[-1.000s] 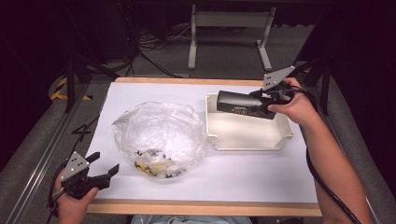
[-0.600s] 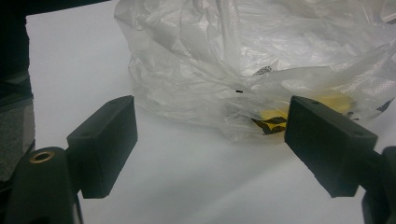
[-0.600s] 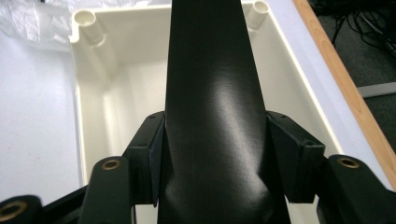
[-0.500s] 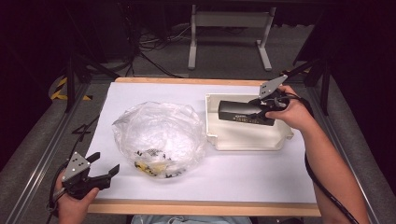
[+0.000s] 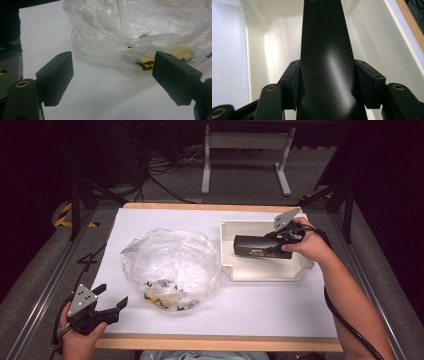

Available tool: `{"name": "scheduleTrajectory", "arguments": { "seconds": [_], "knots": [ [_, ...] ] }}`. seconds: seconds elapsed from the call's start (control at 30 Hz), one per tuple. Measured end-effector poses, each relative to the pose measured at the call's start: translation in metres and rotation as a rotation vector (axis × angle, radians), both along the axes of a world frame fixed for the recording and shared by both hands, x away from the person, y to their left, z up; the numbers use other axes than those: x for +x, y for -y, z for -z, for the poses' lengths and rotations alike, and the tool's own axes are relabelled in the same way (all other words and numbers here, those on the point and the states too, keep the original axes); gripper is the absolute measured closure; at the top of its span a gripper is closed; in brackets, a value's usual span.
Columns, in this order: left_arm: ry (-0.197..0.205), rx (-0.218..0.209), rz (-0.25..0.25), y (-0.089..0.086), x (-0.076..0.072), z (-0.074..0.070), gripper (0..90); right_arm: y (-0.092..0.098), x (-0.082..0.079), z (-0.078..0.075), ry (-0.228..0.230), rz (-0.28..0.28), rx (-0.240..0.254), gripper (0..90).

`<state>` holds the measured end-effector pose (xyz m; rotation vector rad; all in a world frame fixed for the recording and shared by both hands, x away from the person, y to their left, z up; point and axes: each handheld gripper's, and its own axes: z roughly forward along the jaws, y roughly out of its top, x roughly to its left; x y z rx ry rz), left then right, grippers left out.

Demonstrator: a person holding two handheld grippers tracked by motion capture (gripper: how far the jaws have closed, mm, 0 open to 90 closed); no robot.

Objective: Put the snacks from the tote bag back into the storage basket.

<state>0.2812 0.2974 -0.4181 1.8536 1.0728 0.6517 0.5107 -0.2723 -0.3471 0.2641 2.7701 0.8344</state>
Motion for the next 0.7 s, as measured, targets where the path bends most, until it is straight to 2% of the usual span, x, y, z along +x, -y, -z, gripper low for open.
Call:
{"name": "scheduleTrajectory", "arguments": {
  "seconds": [0.27, 0.53, 0.57, 0.7],
  "knots": [
    [-0.003, 0.006, -0.017, 0.001, -0.001, 0.001, 18.1, 0.0, 0.005, 0.013, -0.019, -0.014, 0.012, 43.2],
    [-0.003, 0.012, -0.023, 0.0, -0.003, 0.001, 18.1, 0.0, 0.009, 0.017, -0.03, -0.031, -0.001, 43.1],
    [-0.003, 0.01, -0.024, 0.0, -0.003, 0.001, 18.1, -0.001, 0.009, 0.019, -0.042, -0.033, -0.009, 43.1],
    [-0.004, 0.011, -0.023, 0.0, -0.003, 0.001, 18.1, 0.0, 0.01, 0.02, -0.036, -0.052, -0.012, 43.1]
  ]
}}
